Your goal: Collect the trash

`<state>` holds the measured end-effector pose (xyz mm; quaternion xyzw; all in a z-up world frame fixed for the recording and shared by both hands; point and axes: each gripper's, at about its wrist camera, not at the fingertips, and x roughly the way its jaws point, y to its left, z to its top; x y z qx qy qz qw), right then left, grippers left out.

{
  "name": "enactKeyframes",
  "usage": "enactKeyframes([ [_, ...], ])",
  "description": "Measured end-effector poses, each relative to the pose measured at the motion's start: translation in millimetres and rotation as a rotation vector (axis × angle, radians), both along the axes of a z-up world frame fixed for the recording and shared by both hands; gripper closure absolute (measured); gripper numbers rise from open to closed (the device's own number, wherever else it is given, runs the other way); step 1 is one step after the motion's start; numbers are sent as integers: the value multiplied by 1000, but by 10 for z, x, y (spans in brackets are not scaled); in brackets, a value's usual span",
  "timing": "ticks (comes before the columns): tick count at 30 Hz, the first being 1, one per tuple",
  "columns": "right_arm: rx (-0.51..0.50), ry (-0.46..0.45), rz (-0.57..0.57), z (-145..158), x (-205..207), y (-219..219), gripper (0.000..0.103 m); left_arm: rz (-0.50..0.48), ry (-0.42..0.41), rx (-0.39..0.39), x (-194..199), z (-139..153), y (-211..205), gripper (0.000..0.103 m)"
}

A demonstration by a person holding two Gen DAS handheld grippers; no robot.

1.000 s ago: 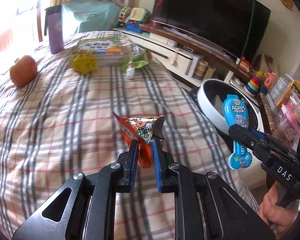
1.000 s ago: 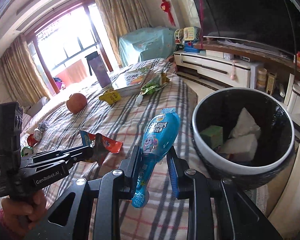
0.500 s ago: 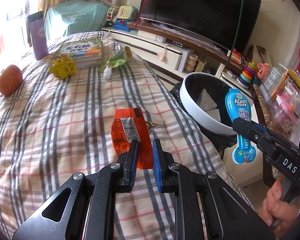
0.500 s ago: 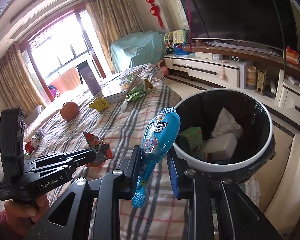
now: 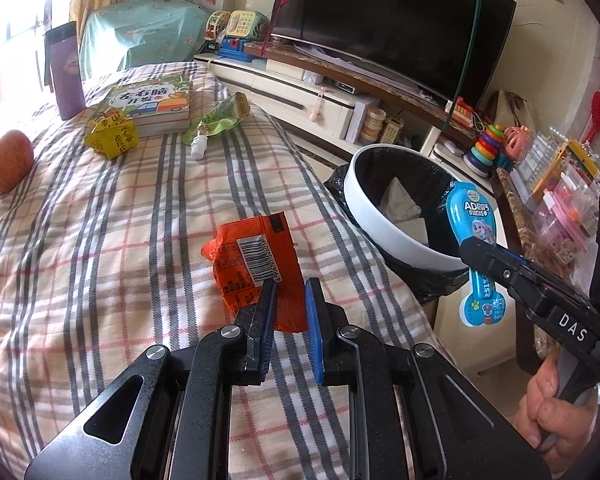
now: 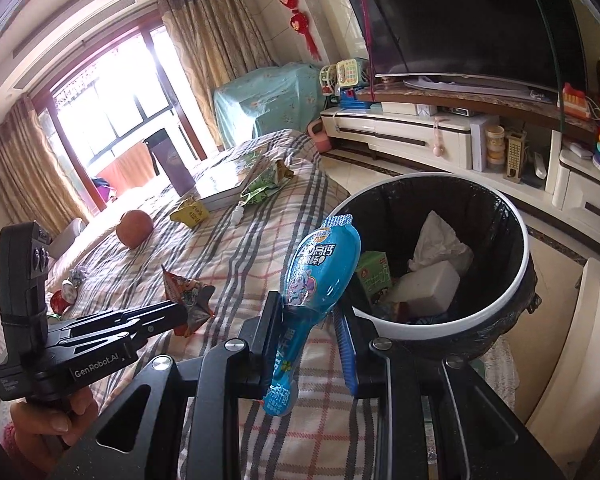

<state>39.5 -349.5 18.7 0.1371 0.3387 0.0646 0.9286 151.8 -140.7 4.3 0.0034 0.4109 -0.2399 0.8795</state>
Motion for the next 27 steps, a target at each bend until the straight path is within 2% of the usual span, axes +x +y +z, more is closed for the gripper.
enactKeyframes([
  [20, 1, 9, -25, -18, -24, -86, 77, -49, -1, -26, -10, 64, -174, 89],
  [27, 12, 8, -28, -12, -17, -98, 76, -22, -5, -37, -68, 67, 36, 89],
])
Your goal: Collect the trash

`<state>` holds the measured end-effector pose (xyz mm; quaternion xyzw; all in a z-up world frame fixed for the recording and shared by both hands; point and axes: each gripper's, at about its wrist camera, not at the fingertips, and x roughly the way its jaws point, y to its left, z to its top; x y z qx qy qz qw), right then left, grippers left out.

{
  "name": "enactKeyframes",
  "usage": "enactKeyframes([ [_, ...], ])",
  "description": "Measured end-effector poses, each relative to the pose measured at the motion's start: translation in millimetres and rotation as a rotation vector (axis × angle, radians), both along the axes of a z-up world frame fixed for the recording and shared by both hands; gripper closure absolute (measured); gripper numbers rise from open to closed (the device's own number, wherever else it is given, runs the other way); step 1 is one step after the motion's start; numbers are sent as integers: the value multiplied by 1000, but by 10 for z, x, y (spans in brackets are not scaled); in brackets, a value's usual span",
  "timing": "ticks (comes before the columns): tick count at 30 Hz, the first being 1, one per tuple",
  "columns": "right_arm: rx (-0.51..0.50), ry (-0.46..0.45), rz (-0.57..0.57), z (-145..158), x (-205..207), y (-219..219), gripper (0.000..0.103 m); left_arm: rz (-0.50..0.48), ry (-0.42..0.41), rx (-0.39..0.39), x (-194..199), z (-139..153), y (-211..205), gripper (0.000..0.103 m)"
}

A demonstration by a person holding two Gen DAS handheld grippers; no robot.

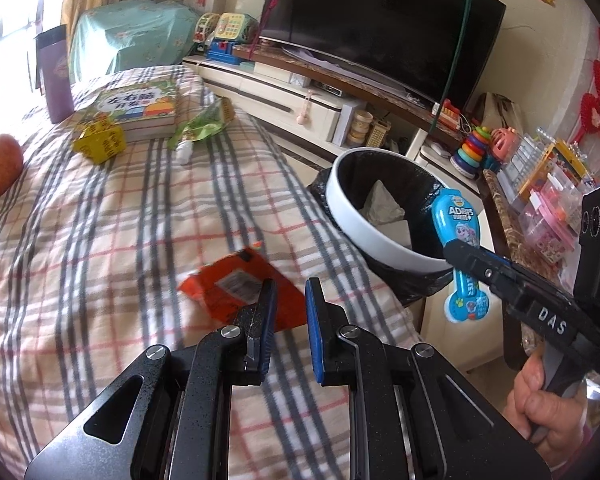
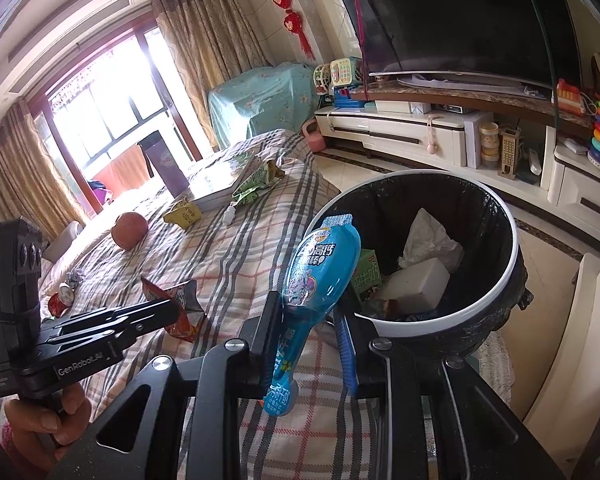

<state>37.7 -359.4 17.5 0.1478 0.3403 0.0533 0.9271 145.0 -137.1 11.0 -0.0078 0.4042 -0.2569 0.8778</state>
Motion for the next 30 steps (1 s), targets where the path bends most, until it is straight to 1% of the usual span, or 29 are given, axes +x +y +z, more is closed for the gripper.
enactKeyframes([
  [2, 5, 3, 2, -10, 8, 8, 76, 16, 1, -1, -15, -10, 67, 88],
  [4, 10, 7, 7, -26, 18, 21, 76, 35, 9, -2, -11, -35, 144, 82],
  [6, 12, 9, 12, -34, 25, 32, 76, 57, 16, 8, 7, -78, 189, 62],
  [8, 12, 12, 15, -40, 33, 43, 76, 76, 38, 8, 56, -138, 225, 56],
  [9, 13, 12, 15, -40, 34, 43, 76, 86, 61, 1, 96, -171, 235, 46],
  [11, 13, 13, 15, -41, 29, 43, 76, 95, 64, -11, 143, -200, 237, 35],
  [16, 17, 20, 8, -61, 36, 36, 76, 73, 53, 0, 237, -291, 110, 35],
  [17, 18, 22, 8, -71, 36, 40, 76, 66, 49, 5, 251, -313, 78, 38],
  [18, 17, 24, 8, -76, 35, 45, 76, 53, 45, 11, 265, -341, 32, 53],
  [19, 15, 25, 9, -79, 37, 47, 76, 40, 53, 14, 284, -368, -1, 64],
  [20, 12, 27, 10, -84, 34, 56, 76, 25, 69, 11, 305, -399, -34, 80],
  [21, 11, 27, 11, -84, 32, 57, 76, 16, 80, -1, 320, -416, -57, 89],
  [23, 9, 26, 10, -77, 19, 54, 77, 16, 71, 4, 319, -419, -87, 91],
  [24, 7, 26, 9, -76, 16, 51, 78, 11, 61, 7, 309, -405, -99, 94],
  [26, 5, 24, 6, -67, 5, 41, 79, 4, 59, -1, 292, -378, -91, 97],
  [30, -2, 22, 6, -56, 14, 36, 81, -9, 45, -3, 243, -294, -95, 97],
])
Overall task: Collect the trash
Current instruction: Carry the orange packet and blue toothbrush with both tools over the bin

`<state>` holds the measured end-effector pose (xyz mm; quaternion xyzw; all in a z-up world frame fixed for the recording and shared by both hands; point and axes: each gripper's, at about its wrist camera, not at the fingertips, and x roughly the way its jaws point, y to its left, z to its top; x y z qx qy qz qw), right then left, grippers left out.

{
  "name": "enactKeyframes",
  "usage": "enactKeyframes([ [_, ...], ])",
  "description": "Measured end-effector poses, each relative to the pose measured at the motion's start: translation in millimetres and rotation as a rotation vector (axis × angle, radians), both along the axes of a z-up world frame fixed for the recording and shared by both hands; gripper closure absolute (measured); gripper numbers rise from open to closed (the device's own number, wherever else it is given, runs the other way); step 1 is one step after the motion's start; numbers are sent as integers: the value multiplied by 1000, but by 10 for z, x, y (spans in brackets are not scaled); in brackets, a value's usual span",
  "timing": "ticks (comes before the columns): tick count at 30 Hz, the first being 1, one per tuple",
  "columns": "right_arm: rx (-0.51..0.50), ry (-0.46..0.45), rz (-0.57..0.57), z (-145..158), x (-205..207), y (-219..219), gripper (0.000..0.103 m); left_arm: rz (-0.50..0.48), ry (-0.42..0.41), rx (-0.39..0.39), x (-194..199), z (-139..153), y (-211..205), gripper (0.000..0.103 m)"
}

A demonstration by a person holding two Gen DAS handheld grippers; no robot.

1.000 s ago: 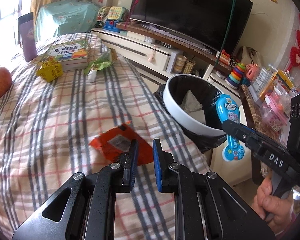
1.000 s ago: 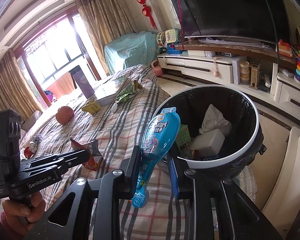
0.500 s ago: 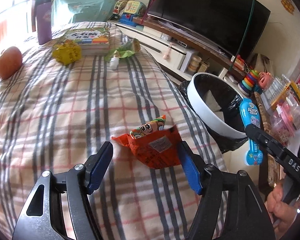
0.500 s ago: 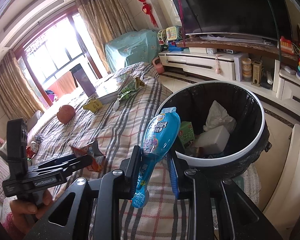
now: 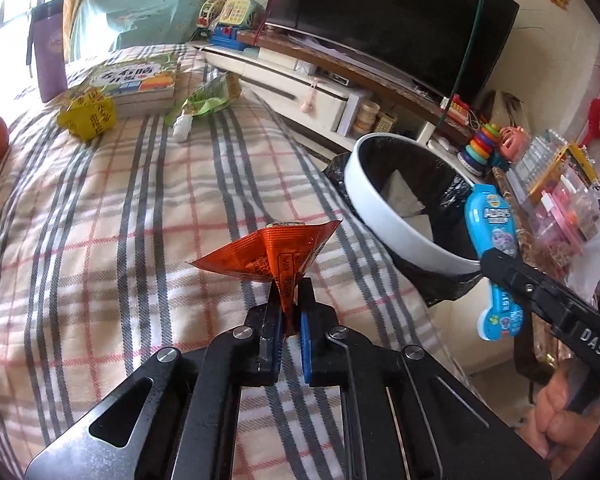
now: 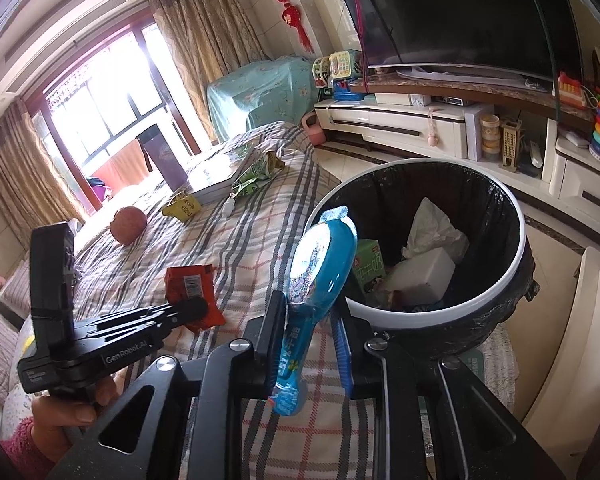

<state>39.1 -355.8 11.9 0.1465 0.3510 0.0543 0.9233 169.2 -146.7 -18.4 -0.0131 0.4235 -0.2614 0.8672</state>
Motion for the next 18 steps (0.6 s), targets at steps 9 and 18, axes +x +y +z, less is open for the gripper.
enactKeyframes([
  [9, -13, -16, -3, 40, 7, -44, 82, -46, -31, -4, -59, 222, -175, 97],
  [18, -21, -20, -39, 66, 8, -240, 82, -94, -44, 12, -40, 331, -409, 97],
])
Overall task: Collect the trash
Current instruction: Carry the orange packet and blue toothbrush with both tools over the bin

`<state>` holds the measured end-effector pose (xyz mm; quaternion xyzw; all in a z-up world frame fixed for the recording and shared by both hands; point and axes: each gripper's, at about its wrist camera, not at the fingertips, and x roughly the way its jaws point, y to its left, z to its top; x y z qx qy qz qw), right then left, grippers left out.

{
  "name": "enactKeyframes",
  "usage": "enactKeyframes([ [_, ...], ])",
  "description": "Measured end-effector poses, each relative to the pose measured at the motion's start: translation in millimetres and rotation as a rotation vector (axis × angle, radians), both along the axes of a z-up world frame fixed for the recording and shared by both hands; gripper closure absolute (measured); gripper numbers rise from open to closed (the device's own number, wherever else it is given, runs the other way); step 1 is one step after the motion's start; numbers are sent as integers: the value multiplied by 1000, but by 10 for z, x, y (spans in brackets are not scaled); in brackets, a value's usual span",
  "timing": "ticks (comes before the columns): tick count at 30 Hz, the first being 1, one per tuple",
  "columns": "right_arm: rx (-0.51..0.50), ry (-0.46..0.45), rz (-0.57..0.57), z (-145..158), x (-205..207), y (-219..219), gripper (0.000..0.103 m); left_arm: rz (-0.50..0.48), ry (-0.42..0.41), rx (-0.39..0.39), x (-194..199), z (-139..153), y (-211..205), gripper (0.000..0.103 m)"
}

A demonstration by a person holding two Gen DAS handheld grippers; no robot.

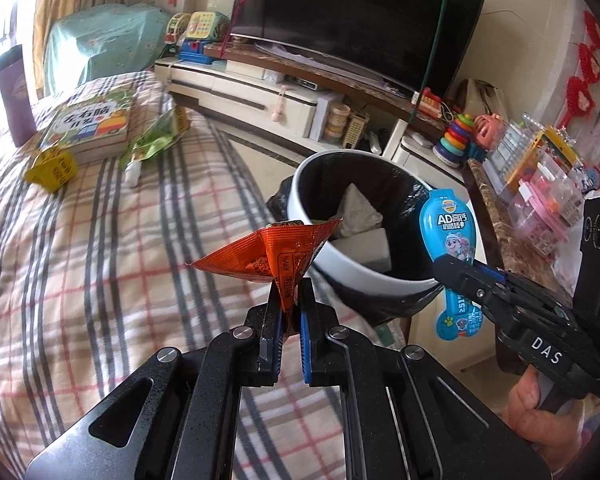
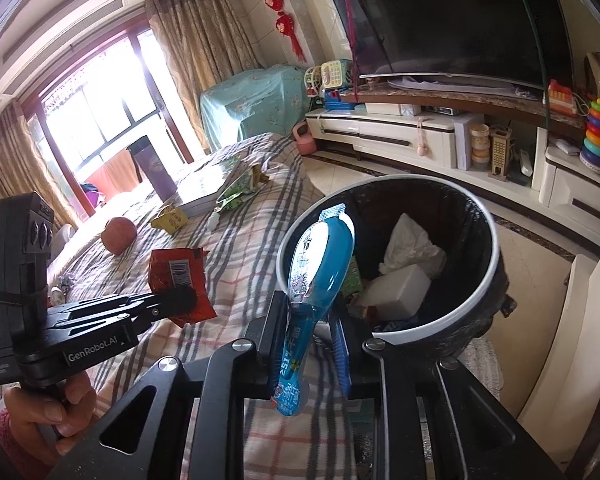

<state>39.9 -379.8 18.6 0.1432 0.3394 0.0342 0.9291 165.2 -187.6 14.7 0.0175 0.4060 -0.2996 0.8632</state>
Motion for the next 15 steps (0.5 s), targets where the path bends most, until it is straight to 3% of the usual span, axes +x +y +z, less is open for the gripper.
enactKeyframes([
  [15, -1, 7, -45, -10, 39, -262, 82, -64, -16, 30, 52, 64, -405, 97],
])
